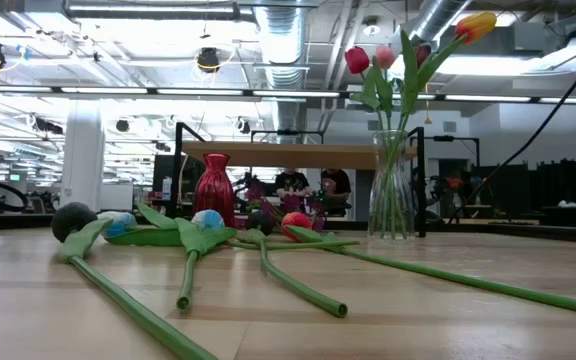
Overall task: Pick and place flowers into a vace then onto a shelf
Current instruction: Put the yellow tulip into the transparent vase
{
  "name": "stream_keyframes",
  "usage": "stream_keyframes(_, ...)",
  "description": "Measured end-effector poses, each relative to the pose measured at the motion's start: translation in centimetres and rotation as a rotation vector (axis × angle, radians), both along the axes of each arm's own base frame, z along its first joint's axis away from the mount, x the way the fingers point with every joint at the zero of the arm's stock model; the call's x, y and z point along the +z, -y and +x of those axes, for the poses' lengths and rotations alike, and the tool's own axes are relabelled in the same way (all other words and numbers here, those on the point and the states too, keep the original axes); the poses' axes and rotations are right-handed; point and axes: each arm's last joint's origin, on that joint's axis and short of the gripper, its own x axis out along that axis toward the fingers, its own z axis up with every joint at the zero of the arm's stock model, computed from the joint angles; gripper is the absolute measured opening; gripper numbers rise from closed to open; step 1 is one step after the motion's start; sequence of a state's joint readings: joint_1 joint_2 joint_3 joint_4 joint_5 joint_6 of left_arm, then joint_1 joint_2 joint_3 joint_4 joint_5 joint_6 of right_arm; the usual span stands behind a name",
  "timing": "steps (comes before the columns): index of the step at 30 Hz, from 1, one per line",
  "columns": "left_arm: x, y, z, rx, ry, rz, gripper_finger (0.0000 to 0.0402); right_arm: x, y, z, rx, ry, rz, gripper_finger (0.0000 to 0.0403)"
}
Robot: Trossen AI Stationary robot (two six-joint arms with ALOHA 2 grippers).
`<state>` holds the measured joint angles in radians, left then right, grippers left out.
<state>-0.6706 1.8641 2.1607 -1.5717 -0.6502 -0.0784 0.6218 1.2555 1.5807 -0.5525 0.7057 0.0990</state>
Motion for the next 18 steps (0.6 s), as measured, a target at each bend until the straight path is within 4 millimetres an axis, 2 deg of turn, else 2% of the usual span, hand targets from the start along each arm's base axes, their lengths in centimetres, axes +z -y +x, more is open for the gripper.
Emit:
stream_keyframes(4, 2.0, -0.7, 0.0, -0.041, 0.058, 0.036, 0.0000, 0.0, 0.1, -0.1, -0.004, -0.018, 0.001, 0.0132)
stream_keyframes(7, 2.6, -1.0, 0.0, -0.079, 0.058, 0.062, 0.0000, -0.4, 0.1, 0.3, 0.002, -0.039, 0.064, 0.0132)
stream_keyframes(14, 2.6, -1.3, 0.2, -0.202, -0.013, 0.124, 0.0000, -2.5, -1.5, 3.3, 0.150, -0.147, 0.207, 0.0132)
stream_keyframes(18, 2.6, -1.2, 0.2, -0.261, -0.037, 0.165, 0.0000, -4.5, -2.6, 5.7, 0.179, -0.230, 0.297, 0.0134)
